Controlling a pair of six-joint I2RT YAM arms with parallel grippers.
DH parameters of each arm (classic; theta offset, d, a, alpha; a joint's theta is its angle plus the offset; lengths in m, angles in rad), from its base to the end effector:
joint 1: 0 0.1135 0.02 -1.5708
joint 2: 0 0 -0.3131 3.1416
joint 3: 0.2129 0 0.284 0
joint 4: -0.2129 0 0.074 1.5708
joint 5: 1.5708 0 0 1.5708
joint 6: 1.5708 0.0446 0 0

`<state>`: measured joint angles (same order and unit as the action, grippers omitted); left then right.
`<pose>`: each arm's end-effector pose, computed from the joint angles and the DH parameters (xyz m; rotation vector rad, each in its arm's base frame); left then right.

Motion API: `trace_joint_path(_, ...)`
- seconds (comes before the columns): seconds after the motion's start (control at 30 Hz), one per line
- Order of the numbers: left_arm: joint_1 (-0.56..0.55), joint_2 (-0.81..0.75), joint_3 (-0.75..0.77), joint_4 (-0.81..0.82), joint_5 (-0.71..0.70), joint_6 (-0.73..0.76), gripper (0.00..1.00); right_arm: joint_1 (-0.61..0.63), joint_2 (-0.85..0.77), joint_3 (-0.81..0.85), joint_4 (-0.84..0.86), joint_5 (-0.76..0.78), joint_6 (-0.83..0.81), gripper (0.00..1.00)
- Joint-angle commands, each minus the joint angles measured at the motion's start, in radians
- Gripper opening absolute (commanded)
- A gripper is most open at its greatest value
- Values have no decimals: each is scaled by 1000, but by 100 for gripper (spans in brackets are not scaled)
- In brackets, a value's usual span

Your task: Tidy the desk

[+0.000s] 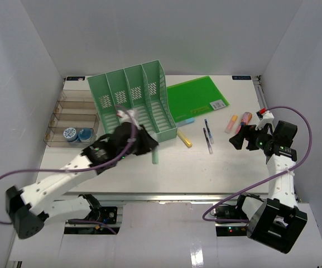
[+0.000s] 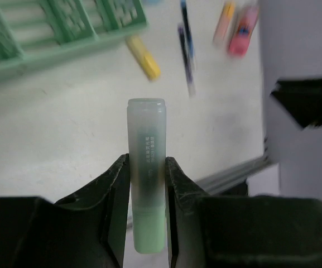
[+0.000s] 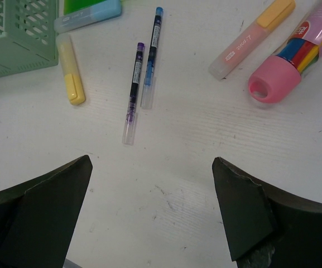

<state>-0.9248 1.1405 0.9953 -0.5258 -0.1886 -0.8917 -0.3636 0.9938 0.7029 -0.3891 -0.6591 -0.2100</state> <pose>0.1662 -0.2066 0.3440 -0.0682 2.3426 -0.7552 0.2128 -0.0518 0.2851 -0.1798 2.1091 0.4032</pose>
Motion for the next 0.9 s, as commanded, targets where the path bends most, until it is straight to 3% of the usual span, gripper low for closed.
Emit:
trace_joint_path(0.0,268,-335,-69,-72,-30,-61,1,-8,-27,-9,21,-47,4,95)
trace_joint_path(0.1,389,-412,-6,-148,-128,-49,2,-6,-33,-11,20,-54,3,95)
trace_joint_path(0.43,456,-320,192,-130,-419,-2,0,-8,-44,-13,15,-60,-3,95)
trace_joint_path(0.53,510,-273,239,-95,-450,69,0,-8,-44,-12,11,-67,-3,95)
trace_joint_path(0.63,628,-175,338,-94,-362,123,0,-8,-49,-11,7,-72,-5,95)
trace_joint_path(0.87,1223,11,363,-21,230,37,0,-8,-62,-14,0,-69,-16,95)
